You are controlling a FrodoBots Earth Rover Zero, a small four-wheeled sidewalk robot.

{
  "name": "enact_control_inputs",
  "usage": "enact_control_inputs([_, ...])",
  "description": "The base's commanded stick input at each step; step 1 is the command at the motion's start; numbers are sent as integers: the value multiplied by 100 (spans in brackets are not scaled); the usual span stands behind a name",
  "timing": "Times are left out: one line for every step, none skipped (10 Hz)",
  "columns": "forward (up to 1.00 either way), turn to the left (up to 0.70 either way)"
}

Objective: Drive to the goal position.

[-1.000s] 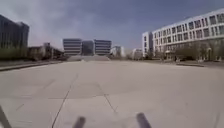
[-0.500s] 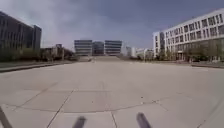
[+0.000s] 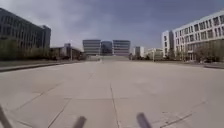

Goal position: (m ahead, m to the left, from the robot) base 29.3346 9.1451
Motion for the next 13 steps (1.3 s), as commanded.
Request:
enact_control_inputs([100, 0])
enact_control_inputs([100, 0])
enact_control_inputs([100, 0])
enact_control_inputs([100, 0])
enact_control_inputs([100, 0])
enact_control_inputs([100, 0])
enact_control_inputs([100, 0])
enact_control_inputs([100, 17])
enact_control_inputs([100, 32])
enact_control_inputs([100, 17])
enact_control_inputs([100, 0])
enact_control_inputs([100, 0])
enact_control_inputs([100, 0])
